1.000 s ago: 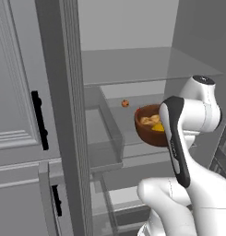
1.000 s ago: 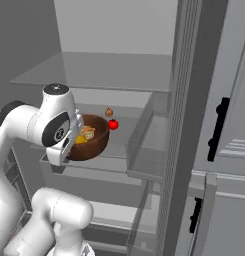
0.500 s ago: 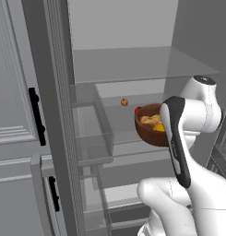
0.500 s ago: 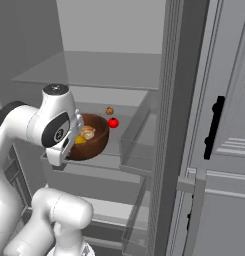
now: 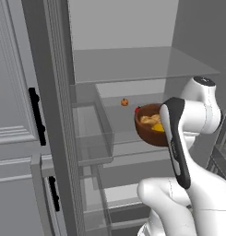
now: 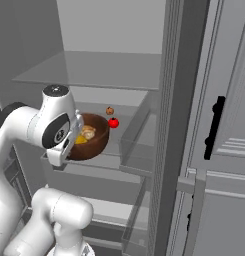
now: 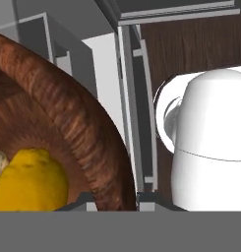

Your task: Pick the chicken drumstick and lemon from their plates and place them in the bowl. Then put the bowl in the fridge.

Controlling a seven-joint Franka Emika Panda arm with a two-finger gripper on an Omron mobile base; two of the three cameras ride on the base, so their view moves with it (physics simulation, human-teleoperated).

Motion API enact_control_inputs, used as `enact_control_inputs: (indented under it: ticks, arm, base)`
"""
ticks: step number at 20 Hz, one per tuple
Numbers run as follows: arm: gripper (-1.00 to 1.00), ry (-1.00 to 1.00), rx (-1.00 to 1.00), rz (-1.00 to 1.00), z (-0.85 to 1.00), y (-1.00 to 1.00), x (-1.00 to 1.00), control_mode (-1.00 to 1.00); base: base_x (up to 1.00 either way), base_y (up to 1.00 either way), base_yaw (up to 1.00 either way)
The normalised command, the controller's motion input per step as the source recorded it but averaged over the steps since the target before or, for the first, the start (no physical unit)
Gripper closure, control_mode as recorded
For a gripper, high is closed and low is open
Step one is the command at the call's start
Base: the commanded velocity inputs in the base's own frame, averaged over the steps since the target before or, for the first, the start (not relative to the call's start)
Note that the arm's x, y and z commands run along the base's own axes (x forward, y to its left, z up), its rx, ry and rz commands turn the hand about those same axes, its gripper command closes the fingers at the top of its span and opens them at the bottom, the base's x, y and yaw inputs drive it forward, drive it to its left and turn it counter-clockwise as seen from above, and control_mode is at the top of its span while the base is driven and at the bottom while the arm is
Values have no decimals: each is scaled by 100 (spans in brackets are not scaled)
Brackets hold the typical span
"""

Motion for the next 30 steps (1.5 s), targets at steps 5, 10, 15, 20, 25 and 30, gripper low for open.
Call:
enact_control_inputs:
  ticks: [5,10,15,20,25,30]
  arm:
    - [100,-27,0,1,-37,0,20,-100]
    - [100,-3,0,9,-9,0,53,-100]
    - [100,9,0,17,-3,7,69,-100]
    - [100,15,0,16,-18,39,63,-100]
    - [100,1,0,4,-18,20,54,-100]
    - [100,-1,0,1,-49,16,54,-100]
  base:
    - [0,0,0]
    - [0,0,0]
    - [0,0,0]
    - [0,0,0]
    - [0,0,0]
    - [0,0,0]
